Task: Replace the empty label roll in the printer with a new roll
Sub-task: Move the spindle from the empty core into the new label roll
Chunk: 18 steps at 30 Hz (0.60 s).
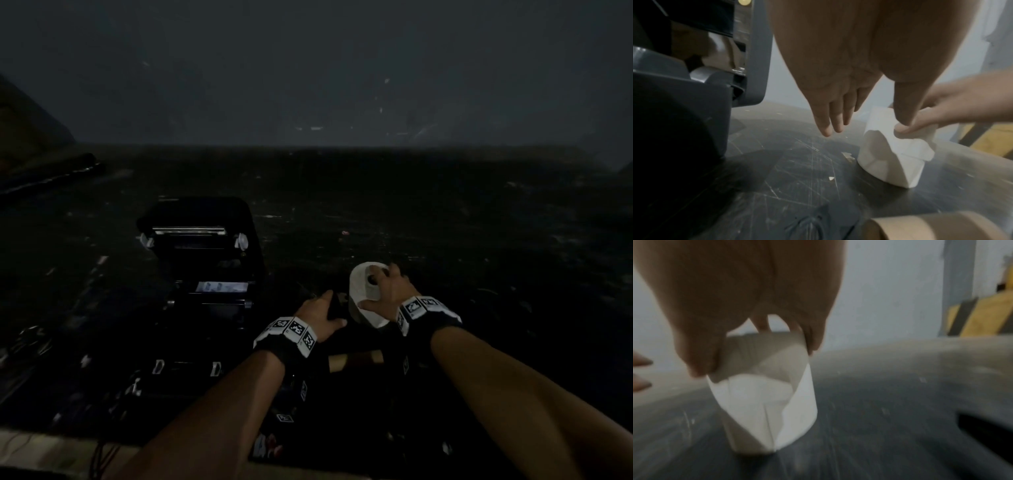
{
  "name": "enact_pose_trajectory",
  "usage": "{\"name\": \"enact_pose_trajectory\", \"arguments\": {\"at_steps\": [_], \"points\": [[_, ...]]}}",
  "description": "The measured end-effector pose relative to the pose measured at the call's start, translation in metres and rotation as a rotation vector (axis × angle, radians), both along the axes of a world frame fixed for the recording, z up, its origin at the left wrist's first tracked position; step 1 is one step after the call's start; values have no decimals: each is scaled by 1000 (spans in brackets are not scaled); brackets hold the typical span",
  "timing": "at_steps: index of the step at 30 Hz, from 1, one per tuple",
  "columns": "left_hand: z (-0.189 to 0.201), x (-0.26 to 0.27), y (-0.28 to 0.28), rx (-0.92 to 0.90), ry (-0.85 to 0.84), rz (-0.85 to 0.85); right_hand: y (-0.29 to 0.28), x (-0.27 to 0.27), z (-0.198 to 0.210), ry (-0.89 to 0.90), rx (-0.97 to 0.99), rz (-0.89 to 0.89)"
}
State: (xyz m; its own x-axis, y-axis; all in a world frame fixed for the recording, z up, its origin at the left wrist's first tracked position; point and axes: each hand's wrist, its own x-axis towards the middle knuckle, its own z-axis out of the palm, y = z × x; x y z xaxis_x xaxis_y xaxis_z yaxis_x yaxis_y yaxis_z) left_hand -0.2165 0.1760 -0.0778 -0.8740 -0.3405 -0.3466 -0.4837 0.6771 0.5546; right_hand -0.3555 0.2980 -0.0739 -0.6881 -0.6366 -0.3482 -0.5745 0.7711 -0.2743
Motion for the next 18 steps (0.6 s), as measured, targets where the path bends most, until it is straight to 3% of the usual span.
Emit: {"name": "enact_pose_trajectory", "arguments": {"at_steps": [3,6,12,15,18], "points": [[6,2,-1,44,1,1,3,4,-2,-25,-88,-61],[14,0,-6,103,32,23,15,4,2,-178,-330,-253],[50,-8,-6,347,232,117,46,9,18,-797,-884,-732],[64,-13,2,469,263,88,56,17,33,-954,-1002,-758],[72,-18,15,615,296,115,61,27,49,-998,-1103,-766]]}}
